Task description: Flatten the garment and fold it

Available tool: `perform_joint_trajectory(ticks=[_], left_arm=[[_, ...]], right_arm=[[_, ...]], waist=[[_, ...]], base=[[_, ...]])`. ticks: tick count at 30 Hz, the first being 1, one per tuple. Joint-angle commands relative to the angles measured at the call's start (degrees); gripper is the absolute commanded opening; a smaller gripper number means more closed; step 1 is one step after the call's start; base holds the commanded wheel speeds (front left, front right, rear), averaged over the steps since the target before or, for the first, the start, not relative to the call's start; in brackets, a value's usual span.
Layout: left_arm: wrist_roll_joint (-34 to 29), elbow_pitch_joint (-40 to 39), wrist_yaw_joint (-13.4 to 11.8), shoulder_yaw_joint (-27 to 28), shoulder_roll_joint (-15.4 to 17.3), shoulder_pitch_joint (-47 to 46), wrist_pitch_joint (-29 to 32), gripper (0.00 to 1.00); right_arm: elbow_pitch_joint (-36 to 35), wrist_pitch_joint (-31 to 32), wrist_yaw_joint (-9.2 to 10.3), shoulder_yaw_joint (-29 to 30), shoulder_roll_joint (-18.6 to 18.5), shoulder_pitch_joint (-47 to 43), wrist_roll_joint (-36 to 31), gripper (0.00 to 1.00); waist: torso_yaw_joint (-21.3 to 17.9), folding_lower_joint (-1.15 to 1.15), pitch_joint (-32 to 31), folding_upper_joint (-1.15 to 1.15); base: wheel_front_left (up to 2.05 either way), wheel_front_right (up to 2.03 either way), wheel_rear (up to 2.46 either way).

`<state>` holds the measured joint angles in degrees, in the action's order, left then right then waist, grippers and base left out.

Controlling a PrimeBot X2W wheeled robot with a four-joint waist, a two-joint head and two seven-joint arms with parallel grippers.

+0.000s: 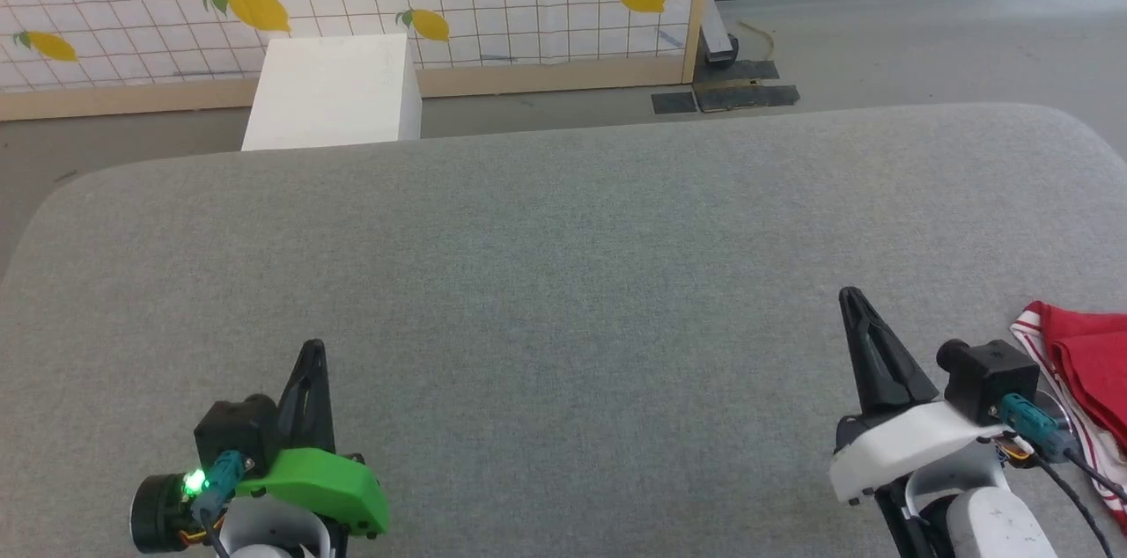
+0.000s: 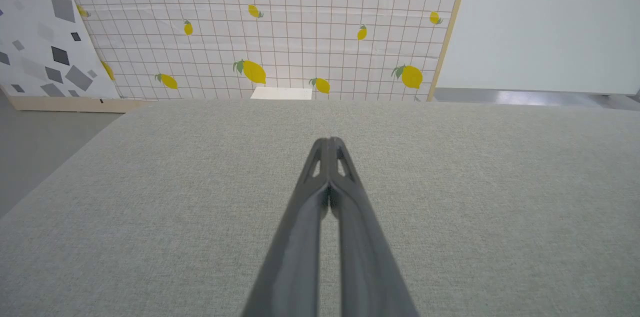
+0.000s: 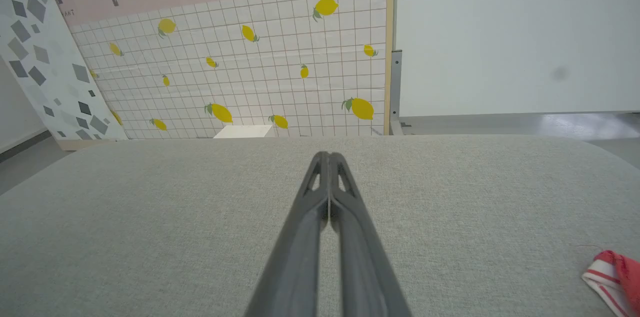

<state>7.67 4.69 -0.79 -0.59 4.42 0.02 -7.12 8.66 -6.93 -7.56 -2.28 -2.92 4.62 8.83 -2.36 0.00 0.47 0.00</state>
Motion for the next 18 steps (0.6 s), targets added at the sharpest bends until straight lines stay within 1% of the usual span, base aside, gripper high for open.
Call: perform_joint_trajectory(ticks=[1,18], left_arm=[[-1.19,-0.48,0.27,0.23,-0.23,-0.01,0.31,0.00],[-2.94,-1.61,0.41,0.33,-0.59,-0.01,2.15,0.00]], right_arm=[[-0.65,0.51,0.04,0.17,0.02,-0.94,-0.89,0.00],[-2.81,2.24,0.05,0.74,0.03,-1.93,-3.03,0.00]], waist=[[0.06,0.00,-0.01,0.00],[0.68,0.00,-0.14,0.00]], base=[[0.00,0.00,0.00],[0.00,0.00,0.00]])
